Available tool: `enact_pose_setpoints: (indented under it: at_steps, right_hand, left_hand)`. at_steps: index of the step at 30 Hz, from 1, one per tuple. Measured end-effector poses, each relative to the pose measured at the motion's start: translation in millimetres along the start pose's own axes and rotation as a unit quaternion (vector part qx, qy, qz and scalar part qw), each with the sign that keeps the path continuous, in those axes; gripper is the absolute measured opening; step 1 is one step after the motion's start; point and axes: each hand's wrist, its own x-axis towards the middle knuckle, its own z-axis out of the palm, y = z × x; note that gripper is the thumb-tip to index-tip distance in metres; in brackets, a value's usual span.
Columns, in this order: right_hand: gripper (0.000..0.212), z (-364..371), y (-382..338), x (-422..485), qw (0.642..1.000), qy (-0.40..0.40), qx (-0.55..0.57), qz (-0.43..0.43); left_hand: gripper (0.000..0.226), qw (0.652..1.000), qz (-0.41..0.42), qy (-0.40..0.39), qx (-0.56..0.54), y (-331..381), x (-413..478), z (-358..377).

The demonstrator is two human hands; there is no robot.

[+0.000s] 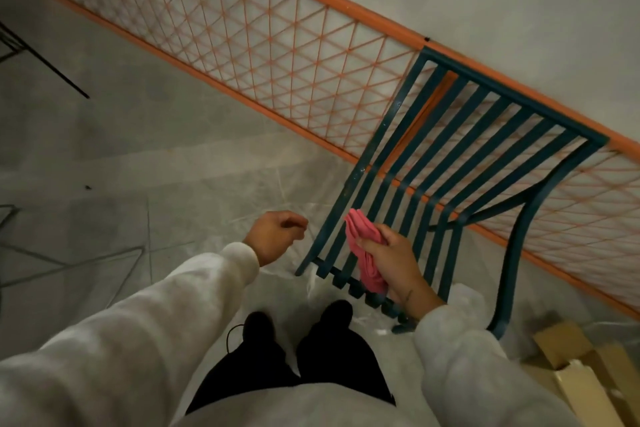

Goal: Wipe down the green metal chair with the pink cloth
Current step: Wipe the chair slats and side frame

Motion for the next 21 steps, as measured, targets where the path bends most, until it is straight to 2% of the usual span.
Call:
enact_pose_setpoints:
  at_steps: [10,21]
  right_hand:
    - [0.028,-27.1,9.7,84.6,1.000,-0.007,-0.014,0.017]
    - [0.030,-47.9,27.7,205.6,0.993,-0.017,-0.107,-0.056]
  left_hand:
    - [0.022,0.998,-0.053,0.015,0.030,8.9,59.0,20.7]
    - [0.049,0.990,-0.124,0.025,0.054,-19.5,136.6,79.7]
